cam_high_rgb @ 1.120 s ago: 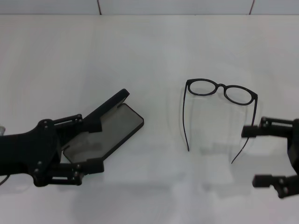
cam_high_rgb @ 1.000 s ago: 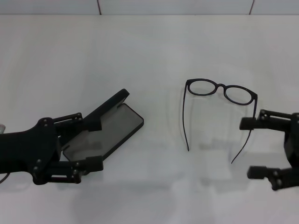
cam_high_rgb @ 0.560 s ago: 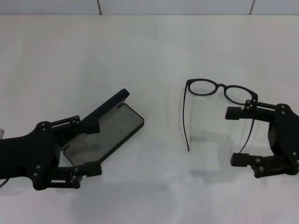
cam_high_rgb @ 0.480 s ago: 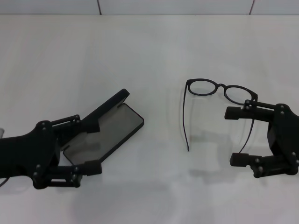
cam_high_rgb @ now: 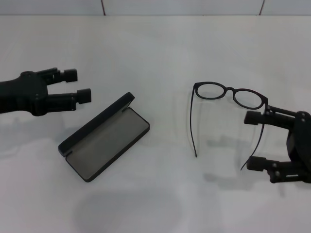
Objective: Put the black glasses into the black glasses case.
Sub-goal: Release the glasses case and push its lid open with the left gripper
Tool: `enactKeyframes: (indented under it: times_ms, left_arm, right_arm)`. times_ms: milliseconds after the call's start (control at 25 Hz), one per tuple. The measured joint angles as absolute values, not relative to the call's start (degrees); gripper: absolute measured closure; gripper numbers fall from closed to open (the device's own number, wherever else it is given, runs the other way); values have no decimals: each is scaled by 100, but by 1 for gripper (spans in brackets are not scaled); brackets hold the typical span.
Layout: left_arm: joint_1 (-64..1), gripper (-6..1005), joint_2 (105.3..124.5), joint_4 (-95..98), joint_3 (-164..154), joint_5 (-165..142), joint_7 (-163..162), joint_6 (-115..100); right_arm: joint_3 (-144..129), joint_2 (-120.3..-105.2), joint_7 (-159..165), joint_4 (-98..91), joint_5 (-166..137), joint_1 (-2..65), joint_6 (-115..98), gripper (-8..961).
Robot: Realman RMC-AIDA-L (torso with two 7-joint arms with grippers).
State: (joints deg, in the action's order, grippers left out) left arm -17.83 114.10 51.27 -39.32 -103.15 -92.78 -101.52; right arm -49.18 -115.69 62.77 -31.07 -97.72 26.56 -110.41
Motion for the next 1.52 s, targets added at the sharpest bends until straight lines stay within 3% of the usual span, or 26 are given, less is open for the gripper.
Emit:
enactKeyframes:
  times_ms: [120,320,520,1360,1520]
  left_arm:
    - [-1929,154,11492,6252,-4020,-11208,-10594,-10049]
    - [-1989,160,11792,8481,-5151,-12663,-12702,-10088]
    - [-2193,167,11957,9124,-6231,-13669,-14020,-10030]
    - [-2190,196,11968,8491,-7533,-14315,-14545,-8729]
    - [-2187,357,11973,8495,-7547,-14313,-14511,-8706]
  right_arm:
    - [-4914,-11566,6276,-3105,-9752,2518,-10993,94]
    - [-4903,-11566,6257,-3101,-9714,2422,-10909,95]
    - [-4904,-11566,6106,-2998,-9608,2414,-10868,96]
    - [-4904,-11573,6037,-2964,-9491,2398,-10767,102]
    - [-4904,-11574,6036,-2929,-9492,2395,-10766,103]
